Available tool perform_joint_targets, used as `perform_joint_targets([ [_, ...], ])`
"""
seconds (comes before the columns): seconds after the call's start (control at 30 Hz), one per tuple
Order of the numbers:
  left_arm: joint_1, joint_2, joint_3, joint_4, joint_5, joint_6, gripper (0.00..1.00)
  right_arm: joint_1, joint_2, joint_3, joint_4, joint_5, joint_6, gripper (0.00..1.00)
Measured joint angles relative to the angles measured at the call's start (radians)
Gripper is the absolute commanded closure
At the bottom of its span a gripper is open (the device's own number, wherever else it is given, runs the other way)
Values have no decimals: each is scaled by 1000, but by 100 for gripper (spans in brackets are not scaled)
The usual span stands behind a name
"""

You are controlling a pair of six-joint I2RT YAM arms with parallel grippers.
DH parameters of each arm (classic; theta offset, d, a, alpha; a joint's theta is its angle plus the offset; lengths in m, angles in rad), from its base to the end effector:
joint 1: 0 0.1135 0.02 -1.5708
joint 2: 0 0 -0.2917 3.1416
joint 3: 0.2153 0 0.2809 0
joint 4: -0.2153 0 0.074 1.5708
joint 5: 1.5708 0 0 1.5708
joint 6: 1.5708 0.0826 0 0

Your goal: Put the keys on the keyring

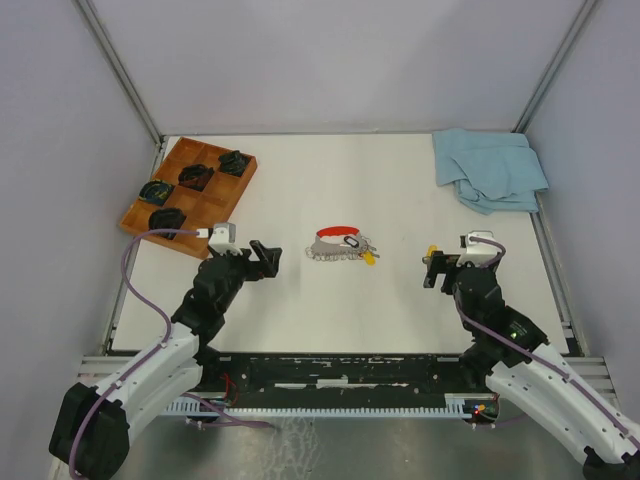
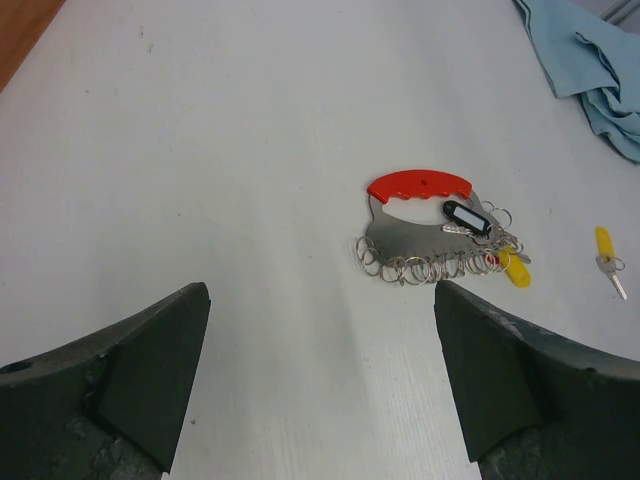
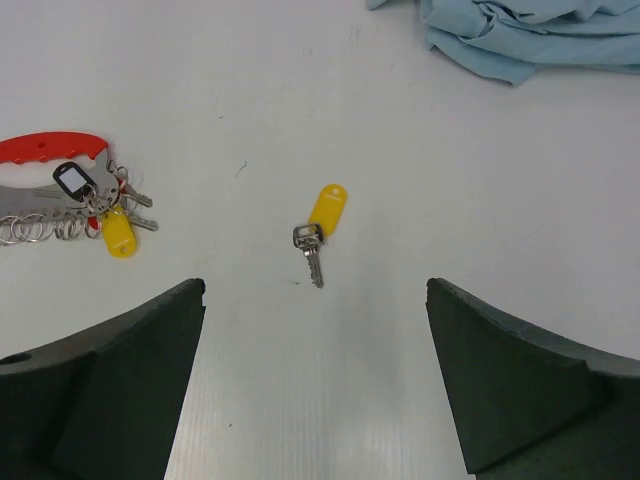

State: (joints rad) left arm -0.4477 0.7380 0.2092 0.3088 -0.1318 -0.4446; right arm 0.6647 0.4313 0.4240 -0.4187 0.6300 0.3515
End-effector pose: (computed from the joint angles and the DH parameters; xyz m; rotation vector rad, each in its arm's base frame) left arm 0.2062 -0.0870 0.1891 -0.0932 1.8167 -0.5198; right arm 0.1544 0.0592 0.2353 0.0962 1.9092 0.0539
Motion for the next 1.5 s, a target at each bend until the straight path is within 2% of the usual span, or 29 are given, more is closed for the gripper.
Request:
perform_joint_targets([
  [0.3, -6, 3, 0, 0, 0, 0, 1, 0, -2, 0, -5, 2, 2, 0],
  [0.8, -6, 88, 36, -1, 5, 0, 2, 0, 181, 24, 38, -102, 0, 0],
  [1.1, -6, 369, 196, -9, 86, 0, 9, -23, 476, 116, 170, -248, -8, 4],
  [1.33, -8, 633, 394, -42, 181, 1, 14, -66, 758, 179, 304, -394, -8, 12],
  [1.5, -8, 780, 497, -63, 235, 24, 20, -85, 888, 208, 414, -454, -6, 22],
])
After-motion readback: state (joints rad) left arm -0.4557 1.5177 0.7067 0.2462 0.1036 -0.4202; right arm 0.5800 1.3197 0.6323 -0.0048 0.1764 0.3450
